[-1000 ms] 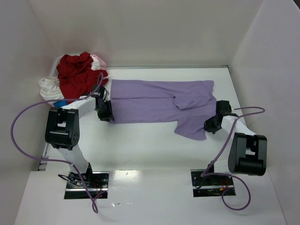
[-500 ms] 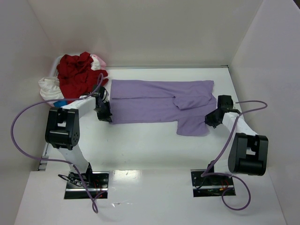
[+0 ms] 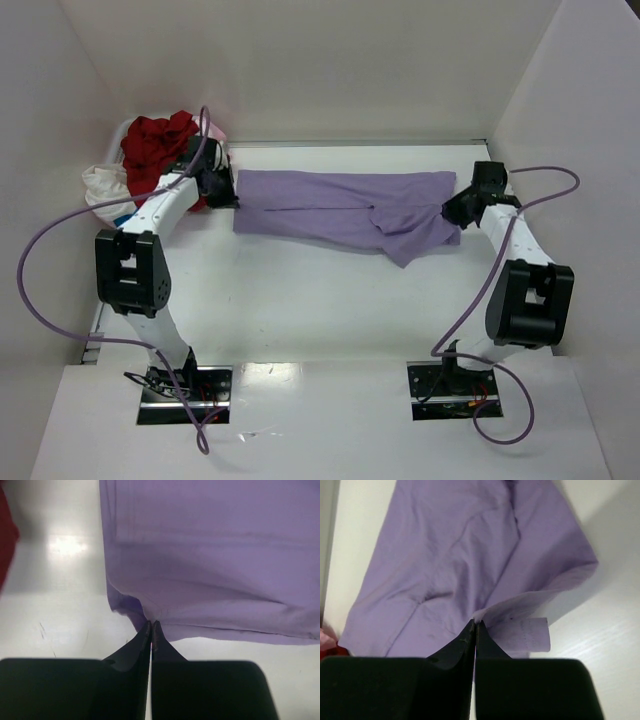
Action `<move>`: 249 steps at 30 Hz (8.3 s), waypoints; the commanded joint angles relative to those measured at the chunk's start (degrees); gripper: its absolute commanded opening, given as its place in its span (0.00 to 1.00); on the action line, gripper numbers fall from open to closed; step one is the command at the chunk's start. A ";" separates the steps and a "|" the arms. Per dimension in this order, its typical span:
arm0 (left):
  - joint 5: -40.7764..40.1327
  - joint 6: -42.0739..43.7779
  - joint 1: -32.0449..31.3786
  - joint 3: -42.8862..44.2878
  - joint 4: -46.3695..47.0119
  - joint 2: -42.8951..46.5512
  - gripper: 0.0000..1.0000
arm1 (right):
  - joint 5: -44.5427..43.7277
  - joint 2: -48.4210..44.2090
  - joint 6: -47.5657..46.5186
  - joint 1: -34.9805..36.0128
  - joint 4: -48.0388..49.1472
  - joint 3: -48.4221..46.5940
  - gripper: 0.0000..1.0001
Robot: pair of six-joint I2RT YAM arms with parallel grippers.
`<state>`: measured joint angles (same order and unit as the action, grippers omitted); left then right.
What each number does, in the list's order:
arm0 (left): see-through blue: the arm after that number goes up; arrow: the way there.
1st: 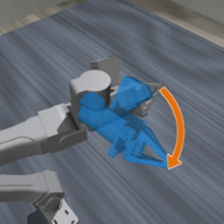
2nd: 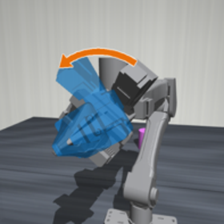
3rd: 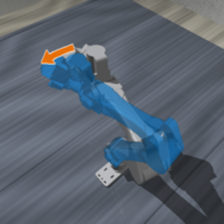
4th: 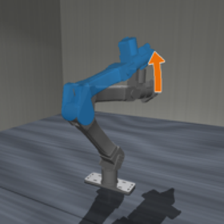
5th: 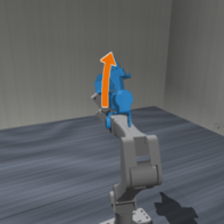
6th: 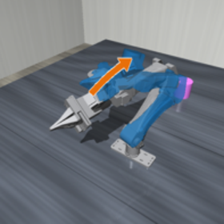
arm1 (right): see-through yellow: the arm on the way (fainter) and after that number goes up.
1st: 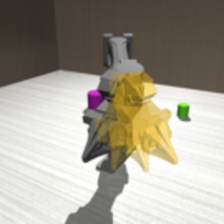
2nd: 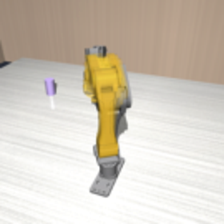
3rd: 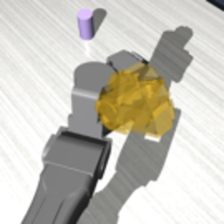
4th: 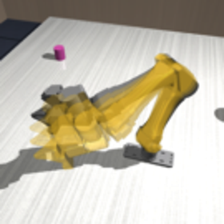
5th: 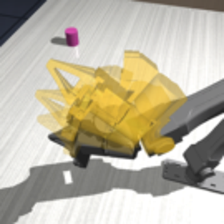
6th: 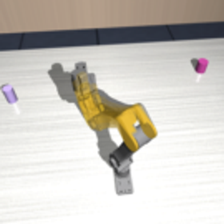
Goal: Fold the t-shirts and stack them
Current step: Grap the side of the flattened tshirt closest away from the robot with both arms, then fold the other side of the tshirt into a rectangle, then rotate the tshirt 90 degrees
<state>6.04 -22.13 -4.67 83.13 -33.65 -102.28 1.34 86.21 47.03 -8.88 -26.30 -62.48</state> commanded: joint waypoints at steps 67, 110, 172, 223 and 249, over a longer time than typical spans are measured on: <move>9.16 9.91 -3.15 33.51 0.24 -21.57 0.71 | 12.63 29.46 -10.99 2.73 4.24 -37.47 0.57; 1.60 6.05 -4.83 19.70 6.23 -24.63 0.78 | 9.46 35.68 -5.89 11.43 10.22 -25.58 0.32; 18.57 41.53 -3.24 27.34 11.58 -22.53 1.00 | 7.26 25.85 -14.77 7.74 8.46 -20.06 0.82; -2.09 47.02 -24.31 11.97 -7.57 -19.90 1.00 | 7.62 11.17 -16.35 7.21 4.59 -20.49 1.00; -22.55 10.53 -34.53 5.29 -5.73 -4.07 1.00 | 1.73 14.87 -16.97 8.36 5.56 -15.22 1.00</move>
<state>-4.91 -7.25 -40.51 86.89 -39.59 -107.15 3.64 105.43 30.15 -1.02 -22.06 -78.89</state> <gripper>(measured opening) 0.998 0.997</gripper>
